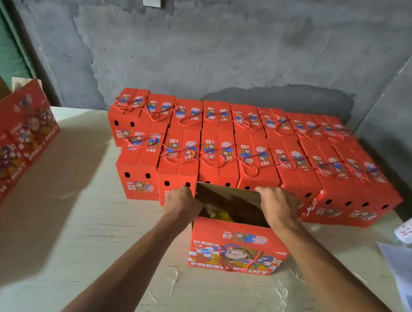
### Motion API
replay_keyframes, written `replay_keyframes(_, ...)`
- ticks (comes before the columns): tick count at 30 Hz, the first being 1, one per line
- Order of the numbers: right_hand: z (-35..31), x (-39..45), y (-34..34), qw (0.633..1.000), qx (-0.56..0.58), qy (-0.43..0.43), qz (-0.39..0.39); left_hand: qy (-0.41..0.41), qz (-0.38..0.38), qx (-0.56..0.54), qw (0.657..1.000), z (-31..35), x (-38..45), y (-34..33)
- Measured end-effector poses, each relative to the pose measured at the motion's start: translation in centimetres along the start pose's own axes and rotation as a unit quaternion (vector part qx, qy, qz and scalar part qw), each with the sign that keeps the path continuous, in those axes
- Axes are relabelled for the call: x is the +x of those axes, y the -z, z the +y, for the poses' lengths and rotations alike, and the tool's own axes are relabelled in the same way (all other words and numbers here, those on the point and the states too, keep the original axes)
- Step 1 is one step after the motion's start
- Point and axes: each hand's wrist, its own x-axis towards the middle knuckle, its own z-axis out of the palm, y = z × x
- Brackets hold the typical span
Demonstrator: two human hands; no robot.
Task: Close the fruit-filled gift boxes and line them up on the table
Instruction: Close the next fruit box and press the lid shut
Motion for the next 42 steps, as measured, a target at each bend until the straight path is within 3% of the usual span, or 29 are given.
replay_keyframes(5, 2.6, 1.0, -0.2, 0.998, 0.041, 0.014, 0.041, 0.041, -0.038, -0.008, 0.998, 2.4, -0.1, -0.9)
replay_keyframes(9, 5.3, 1.3, -0.8, 0.999, 0.047, -0.002, 0.007, 0.011, -0.122, -0.018, 0.992, 3.7, 0.3, -1.8)
replay_keyframes(12, 7.0, 1.2, -1.1, 0.997, 0.073, -0.014, 0.014, 0.024, -0.082, -0.08, 0.993, 4.1, -0.1, -2.9)
replay_keyframes(17, 8.8, 1.1, -1.9, 0.988, 0.147, -0.038, -0.005, 0.045, -0.008, -0.063, 0.997, 5.1, -1.2, -3.0)
replay_keyframes(21, 9.1, -0.2, -1.9, 0.921, 0.355, -0.112, -0.113, 0.046, 0.018, -0.042, 0.998, 5.3, -1.9, -2.9)
replay_keyframes(25, 9.1, -0.8, -2.6, 0.859, 0.455, -0.124, -0.199, 0.062, 0.022, -0.061, 0.996, 5.3, -1.9, -2.8)
replay_keyframes(30, 9.5, -1.1, -3.3, 0.786, 0.577, -0.183, -0.128, 0.063, 0.032, -0.127, 0.989, 4.2, -1.9, -2.6)
replay_keyframes(38, 9.9, 0.4, -4.1, 0.824, 0.516, -0.228, -0.054, 0.014, 0.021, -0.185, 0.982, 2.3, -1.5, -3.5)
replay_keyframes(42, 9.1, 1.4, -4.3, 0.78, 0.563, -0.272, -0.022, -0.066, -0.014, -0.229, 0.971, 1.8, -1.8, -3.7)
